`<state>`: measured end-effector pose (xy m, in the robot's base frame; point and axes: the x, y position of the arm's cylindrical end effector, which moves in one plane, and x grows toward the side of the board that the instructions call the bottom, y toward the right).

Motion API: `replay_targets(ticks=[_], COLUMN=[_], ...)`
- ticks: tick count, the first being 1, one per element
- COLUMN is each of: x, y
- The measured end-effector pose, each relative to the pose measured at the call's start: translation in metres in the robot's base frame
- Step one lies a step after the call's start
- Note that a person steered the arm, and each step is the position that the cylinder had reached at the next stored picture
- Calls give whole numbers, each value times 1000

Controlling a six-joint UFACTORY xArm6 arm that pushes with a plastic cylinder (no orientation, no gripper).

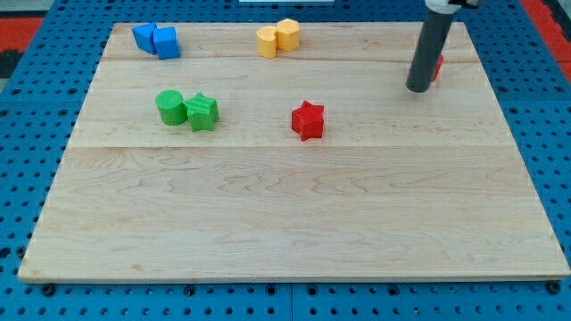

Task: Move the red star near yellow heart

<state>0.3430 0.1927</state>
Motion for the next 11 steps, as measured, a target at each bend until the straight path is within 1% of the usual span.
replay_targets(ticks=[1,2,3,4,5,6,7,8,9,10,11], x=[-25,-70,-87,-67,-5,67,125,118,76,48,51], y=[18,19,19,19,19,18,-20,-89,-136,-208,-230])
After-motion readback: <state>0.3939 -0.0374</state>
